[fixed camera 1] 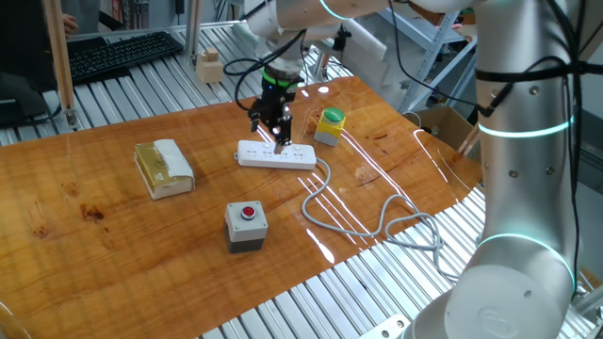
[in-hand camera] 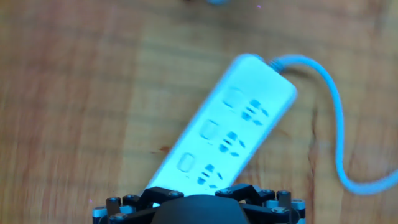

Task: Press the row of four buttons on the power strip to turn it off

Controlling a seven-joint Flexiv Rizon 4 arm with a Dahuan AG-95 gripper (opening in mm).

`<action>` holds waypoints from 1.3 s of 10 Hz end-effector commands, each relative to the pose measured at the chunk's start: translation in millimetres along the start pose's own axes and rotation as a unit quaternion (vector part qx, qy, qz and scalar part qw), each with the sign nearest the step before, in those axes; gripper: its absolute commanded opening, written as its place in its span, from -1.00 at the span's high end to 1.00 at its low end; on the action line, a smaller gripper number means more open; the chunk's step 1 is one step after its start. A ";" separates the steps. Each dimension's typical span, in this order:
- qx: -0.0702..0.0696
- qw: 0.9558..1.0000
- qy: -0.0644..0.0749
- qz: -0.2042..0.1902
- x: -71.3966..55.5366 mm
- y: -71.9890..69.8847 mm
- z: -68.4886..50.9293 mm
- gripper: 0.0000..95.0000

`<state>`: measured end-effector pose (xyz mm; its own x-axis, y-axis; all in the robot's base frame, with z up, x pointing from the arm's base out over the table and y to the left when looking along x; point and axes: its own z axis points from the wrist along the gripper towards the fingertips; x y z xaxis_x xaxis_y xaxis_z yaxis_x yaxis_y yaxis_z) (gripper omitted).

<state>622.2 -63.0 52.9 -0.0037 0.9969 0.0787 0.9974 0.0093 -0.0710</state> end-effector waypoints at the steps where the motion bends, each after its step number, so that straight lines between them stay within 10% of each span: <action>1: -0.025 0.985 0.013 0.173 9.6 -5.6 5.8 -1.00; 13: -0.045 0.972 0.028 0.227 24.7 -13.4 25.0 -1.00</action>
<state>606.1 -35.3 31.1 0.4411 0.8901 0.1148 0.8970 -0.4413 -0.0252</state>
